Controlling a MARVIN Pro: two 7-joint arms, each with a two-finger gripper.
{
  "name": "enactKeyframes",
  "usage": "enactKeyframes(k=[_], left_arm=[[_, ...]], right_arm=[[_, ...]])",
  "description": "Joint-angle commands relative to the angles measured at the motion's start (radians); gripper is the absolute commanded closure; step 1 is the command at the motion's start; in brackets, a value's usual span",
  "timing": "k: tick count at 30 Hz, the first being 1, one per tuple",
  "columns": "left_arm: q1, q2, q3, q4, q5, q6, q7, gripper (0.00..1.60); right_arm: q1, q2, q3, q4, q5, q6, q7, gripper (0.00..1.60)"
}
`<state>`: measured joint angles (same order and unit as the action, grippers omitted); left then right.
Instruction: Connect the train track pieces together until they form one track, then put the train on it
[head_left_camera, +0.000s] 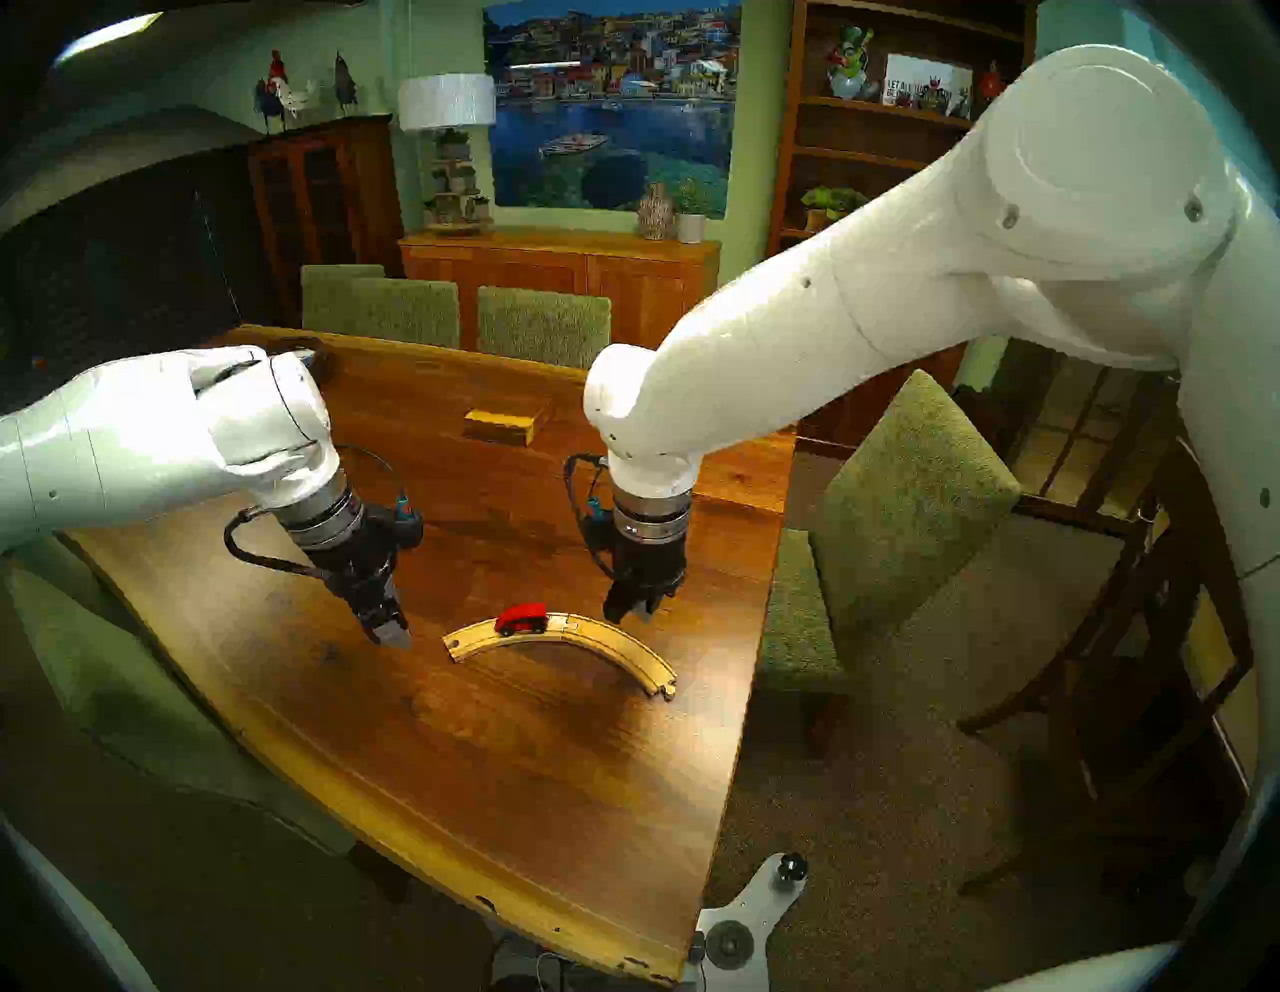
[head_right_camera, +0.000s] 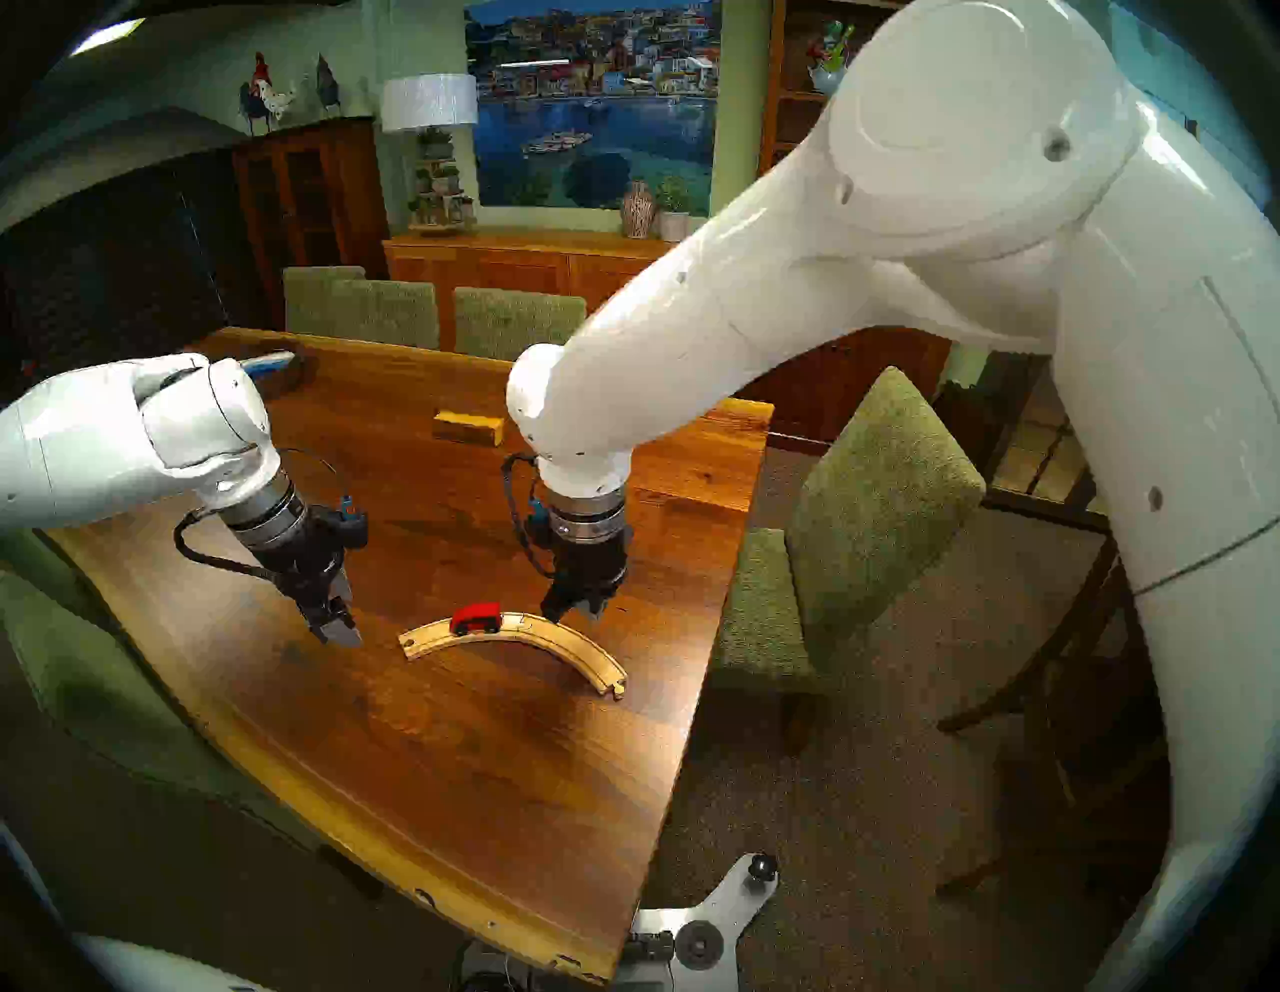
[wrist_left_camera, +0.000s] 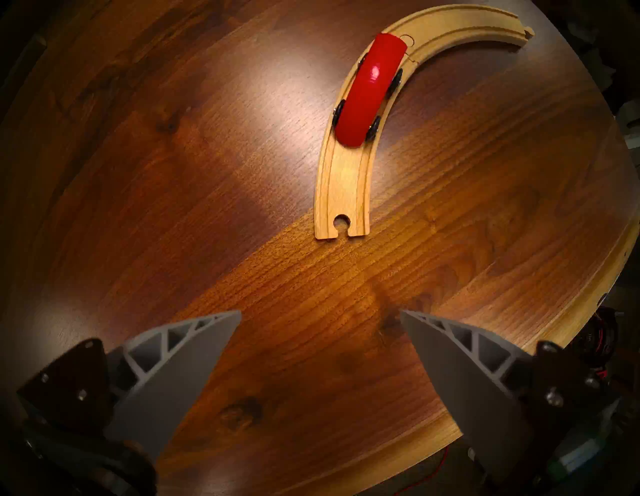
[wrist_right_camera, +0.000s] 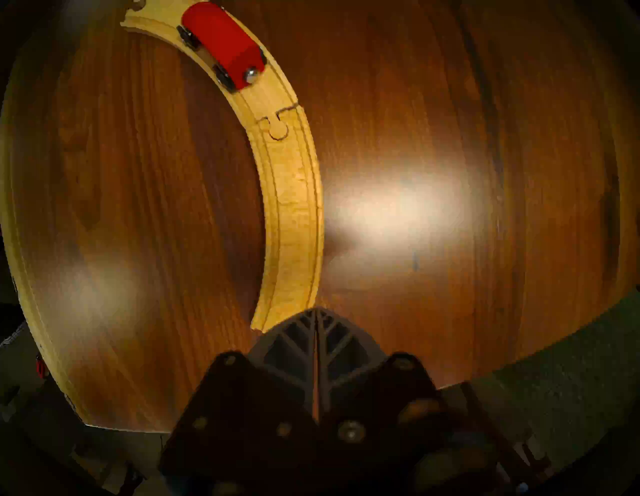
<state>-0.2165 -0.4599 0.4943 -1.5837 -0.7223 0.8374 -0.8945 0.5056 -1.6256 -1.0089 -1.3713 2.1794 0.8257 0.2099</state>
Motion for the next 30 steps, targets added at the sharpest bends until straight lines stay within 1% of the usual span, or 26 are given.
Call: enactKeyframes(k=[1,2,3,4,5,12,20,21,24,30], left_arm=[[-0.029,0.0,-0.023,0.0,-0.001,-0.001,0.001,0.0],[-0.029,0.0,-0.023,0.0,-0.001,-0.001,0.001,0.0],[-0.03,0.0,-0.023,-0.001,-0.001,-0.001,0.001,0.0],[-0.03,0.0,-0.023,-0.001,-0.001,-0.001,0.001,0.0],[-0.03,0.0,-0.023,-0.001,-0.001,-0.001,0.001,0.0],[-0.03,0.001,-0.024,-0.001,-0.001,0.0,0.001,0.0],[-0.03,0.001,-0.024,-0.002,-0.001,0.0,0.002,0.0],[-0.031,0.001,-0.024,-0.002,-0.001,0.0,0.002,0.0],[-0.031,0.001,-0.024,-0.002,-0.001,0.0,0.002,0.0],[-0.031,0.002,-0.024,-0.002,-0.001,0.001,0.002,0.0]], right_arm=[[0.109,0.1,0.015,-0.061,-0.016,-0.024,-0.038,1.54],[0.109,0.1,0.015,-0.061,-0.016,-0.024,-0.038,1.54],[0.128,0.101,0.007,-0.082,-0.015,-0.036,-0.037,1.36],[0.14,0.103,0.003,-0.097,-0.013,-0.045,-0.04,0.83],[0.135,0.112,0.011,-0.1,-0.018,-0.046,-0.048,0.83],[0.164,0.133,0.005,-0.154,-0.012,-0.089,-0.075,0.83],[0.174,0.144,0.005,-0.178,-0.006,-0.111,-0.097,0.83],[0.175,0.145,0.005,-0.181,-0.005,-0.113,-0.1,0.0],[0.176,0.157,0.009,-0.188,-0.012,-0.13,-0.092,0.0],[0.178,0.16,0.007,-0.194,-0.011,-0.138,-0.095,0.0]])
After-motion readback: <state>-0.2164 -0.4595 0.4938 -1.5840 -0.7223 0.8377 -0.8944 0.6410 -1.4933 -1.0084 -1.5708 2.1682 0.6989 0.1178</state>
